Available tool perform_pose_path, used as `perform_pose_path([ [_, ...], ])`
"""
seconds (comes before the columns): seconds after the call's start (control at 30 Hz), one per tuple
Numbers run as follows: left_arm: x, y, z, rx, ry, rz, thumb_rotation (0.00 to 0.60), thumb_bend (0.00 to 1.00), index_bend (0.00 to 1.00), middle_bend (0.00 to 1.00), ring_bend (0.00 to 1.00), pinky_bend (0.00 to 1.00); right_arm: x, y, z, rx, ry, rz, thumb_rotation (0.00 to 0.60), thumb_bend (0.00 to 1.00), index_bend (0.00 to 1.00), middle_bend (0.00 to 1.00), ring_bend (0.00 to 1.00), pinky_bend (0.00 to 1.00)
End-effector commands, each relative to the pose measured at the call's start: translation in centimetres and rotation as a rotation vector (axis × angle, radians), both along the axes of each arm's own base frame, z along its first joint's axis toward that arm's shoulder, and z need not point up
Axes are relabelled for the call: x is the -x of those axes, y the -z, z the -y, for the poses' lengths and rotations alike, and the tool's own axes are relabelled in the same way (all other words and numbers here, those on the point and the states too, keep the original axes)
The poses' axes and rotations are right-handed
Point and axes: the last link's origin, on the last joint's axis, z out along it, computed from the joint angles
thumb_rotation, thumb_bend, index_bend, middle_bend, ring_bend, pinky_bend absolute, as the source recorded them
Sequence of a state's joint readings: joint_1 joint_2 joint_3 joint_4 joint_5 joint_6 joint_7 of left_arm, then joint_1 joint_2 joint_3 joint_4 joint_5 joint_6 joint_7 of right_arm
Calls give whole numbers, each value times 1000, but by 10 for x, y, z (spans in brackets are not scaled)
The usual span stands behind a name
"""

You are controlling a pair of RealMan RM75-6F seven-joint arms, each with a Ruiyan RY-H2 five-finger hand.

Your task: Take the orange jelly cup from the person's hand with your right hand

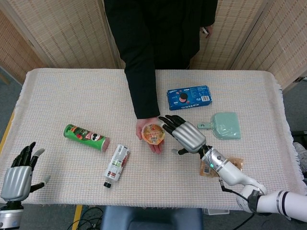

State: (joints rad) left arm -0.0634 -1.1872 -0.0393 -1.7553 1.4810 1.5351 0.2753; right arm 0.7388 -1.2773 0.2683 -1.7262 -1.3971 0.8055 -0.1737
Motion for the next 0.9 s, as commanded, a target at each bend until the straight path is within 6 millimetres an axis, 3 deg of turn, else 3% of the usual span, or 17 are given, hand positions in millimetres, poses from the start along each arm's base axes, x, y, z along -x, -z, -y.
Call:
perform_pose_path([
  [0.03, 1, -1, 1, -3, -4, 1, 600, 223, 190, 34, 46, 203, -18, 17, 14, -18, -12, -19, 600, 197, 0, 0, 0, 77],
  [0.33, 7, -5, 2, -17, -15, 2, 600, 224, 190, 34, 46, 203, -45, 43, 24, -50, -32, -58, 600, 206, 0, 0, 0, 77],
  [0.5, 11, -6, 1, -22, -28, 8, 600, 223, 191, 34, 46, 203, -50, 49, 25, -39, -37, -75, 600, 280, 0, 19, 0, 99],
  [0.6, 12, -6, 1, -23, -28, 8, 600, 223, 190, 33, 46, 203, -51, 50, 26, -19, -43, -74, 600, 394, 27, 94, 14, 229],
  [0.73, 13, -6, 1, -23, -32, 12, 600, 223, 190, 34, 46, 203, -51, 50, 27, 2, -43, -56, 600, 557, 200, 195, 147, 425],
  [0.9, 13, -5, 1, -23, -32, 15, 600, 223, 190, 34, 46, 203, -45, 39, 23, 31, -36, 5, 600, 620, 287, 275, 239, 537],
])
